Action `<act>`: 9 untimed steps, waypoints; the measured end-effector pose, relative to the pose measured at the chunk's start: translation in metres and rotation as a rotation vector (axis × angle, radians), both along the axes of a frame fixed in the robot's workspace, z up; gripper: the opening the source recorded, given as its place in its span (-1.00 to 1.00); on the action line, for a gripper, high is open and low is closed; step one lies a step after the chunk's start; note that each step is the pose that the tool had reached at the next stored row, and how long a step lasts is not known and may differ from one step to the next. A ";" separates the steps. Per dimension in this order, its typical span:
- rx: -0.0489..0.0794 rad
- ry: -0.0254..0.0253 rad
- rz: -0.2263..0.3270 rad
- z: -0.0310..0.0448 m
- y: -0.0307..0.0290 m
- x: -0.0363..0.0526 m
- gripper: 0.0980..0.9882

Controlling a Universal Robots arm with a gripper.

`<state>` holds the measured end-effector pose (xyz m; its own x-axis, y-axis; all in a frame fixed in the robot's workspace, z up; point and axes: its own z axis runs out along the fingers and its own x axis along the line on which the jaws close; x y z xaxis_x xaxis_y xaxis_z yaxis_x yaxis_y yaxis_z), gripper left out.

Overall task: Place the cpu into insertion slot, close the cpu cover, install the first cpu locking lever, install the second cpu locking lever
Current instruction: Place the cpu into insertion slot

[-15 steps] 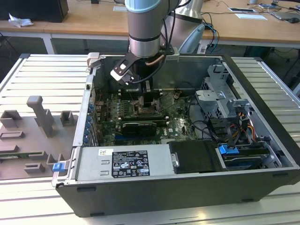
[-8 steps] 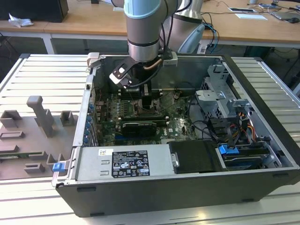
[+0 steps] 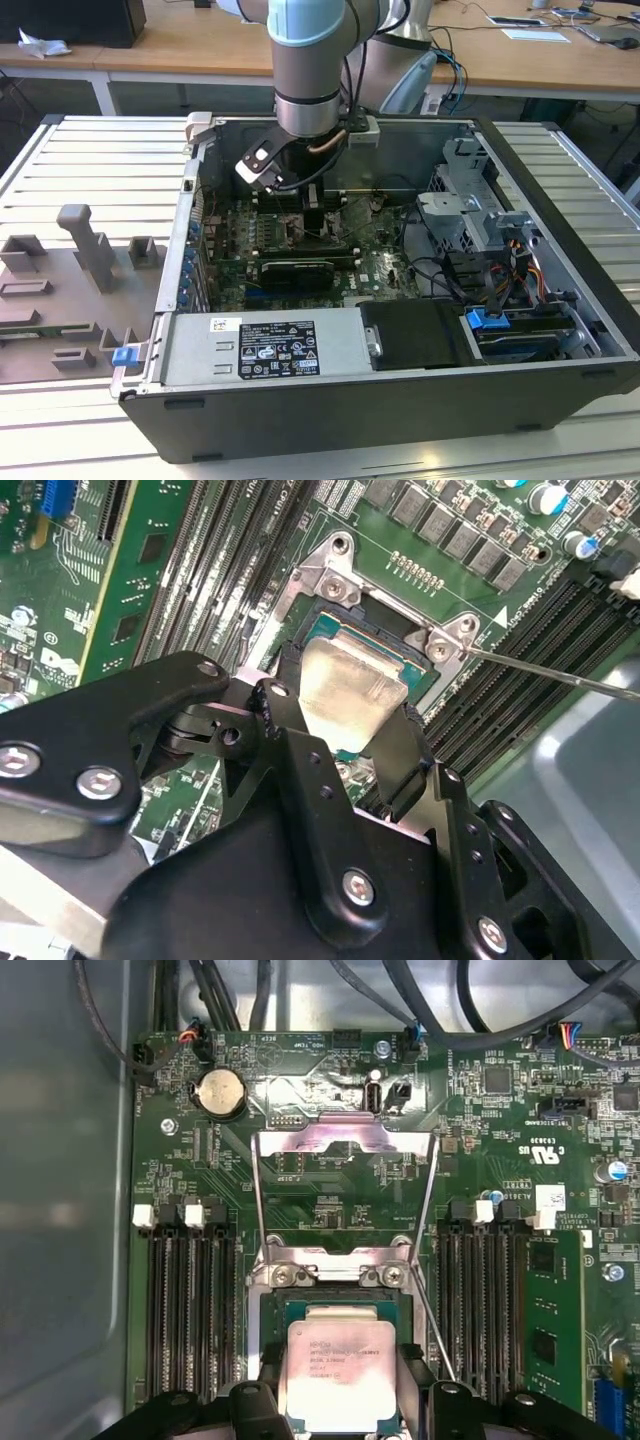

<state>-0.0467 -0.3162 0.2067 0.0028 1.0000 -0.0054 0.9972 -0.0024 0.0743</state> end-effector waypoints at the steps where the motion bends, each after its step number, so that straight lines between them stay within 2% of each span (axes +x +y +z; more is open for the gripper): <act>1: 0.000 0.0000 0.000 -0.0016 0.0001 0.0000 -0.04; 3: 0.000 0.0001 0.000 -0.0039 0.0002 0.0000 -0.04; 9: 0.000 0.0001 0.000 -0.0040 0.0002 0.0000 -0.04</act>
